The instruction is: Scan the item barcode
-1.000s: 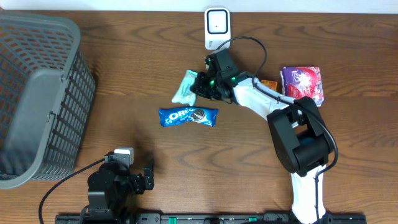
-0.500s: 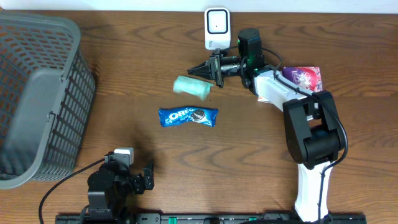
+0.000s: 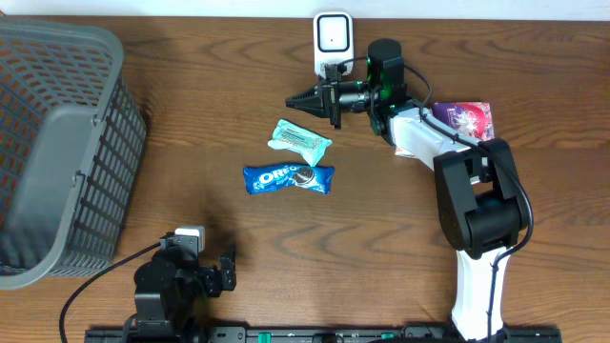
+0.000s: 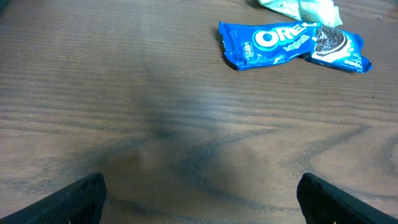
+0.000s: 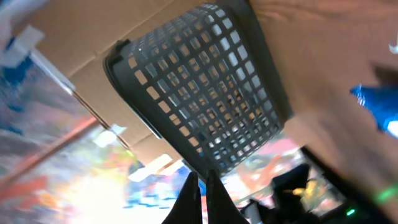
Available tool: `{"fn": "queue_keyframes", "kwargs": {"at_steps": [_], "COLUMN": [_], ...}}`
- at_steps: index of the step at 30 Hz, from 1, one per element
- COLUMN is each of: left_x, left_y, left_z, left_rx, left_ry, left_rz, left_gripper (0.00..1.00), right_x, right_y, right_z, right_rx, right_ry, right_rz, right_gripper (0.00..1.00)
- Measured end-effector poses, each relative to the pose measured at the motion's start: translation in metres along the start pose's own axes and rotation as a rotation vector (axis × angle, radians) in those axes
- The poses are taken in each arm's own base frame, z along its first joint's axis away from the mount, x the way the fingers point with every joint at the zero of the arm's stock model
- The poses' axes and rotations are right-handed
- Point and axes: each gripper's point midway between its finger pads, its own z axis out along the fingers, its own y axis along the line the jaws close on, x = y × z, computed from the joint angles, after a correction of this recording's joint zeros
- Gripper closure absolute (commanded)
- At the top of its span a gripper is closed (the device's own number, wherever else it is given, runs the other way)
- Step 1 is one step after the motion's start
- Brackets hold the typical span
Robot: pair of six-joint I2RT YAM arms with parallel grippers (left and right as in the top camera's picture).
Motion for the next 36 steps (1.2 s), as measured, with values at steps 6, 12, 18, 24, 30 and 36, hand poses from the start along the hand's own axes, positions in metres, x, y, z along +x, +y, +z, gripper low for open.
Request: {"fn": "queue_keyframes", "kwargs": {"at_steps": [6, 12, 18, 24, 30, 36], "left_x": [0.000, 0.000, 0.000, 0.000, 0.000, 0.000], "left_y": [0.000, 0.000, 0.000, 0.000, 0.000, 0.000], "left_z": [0.000, 0.000, 0.000, 0.000, 0.000, 0.000], "left_rx": [0.000, 0.000, 0.000, 0.000, 0.000, 0.000], "left_ry": [0.000, 0.000, 0.000, 0.000, 0.000, 0.000], "left_rz": [0.000, 0.000, 0.000, 0.000, 0.000, 0.000], "left_gripper": [0.02, 0.02, 0.02, 0.02, 0.02, 0.02], "right_x": [0.004, -0.001, -0.031, -0.034, -0.020, -0.004], "right_y": [0.010, -0.013, -0.095, -0.084, -0.076, -0.110], "right_z": [0.003, 0.022, -0.002, -0.042, -0.039, -0.013], "right_rx": [-0.006, 0.070, 0.448, 0.709, 0.828, 0.944], "right_ry": [0.016, -0.041, -0.294, -0.409, -0.435, -0.467], "right_rz": [-0.178, -0.166, -0.051, -0.125, -0.175, -0.141], "right_gripper": [0.86, 0.71, 0.73, 0.74, 0.79, 0.87]}}
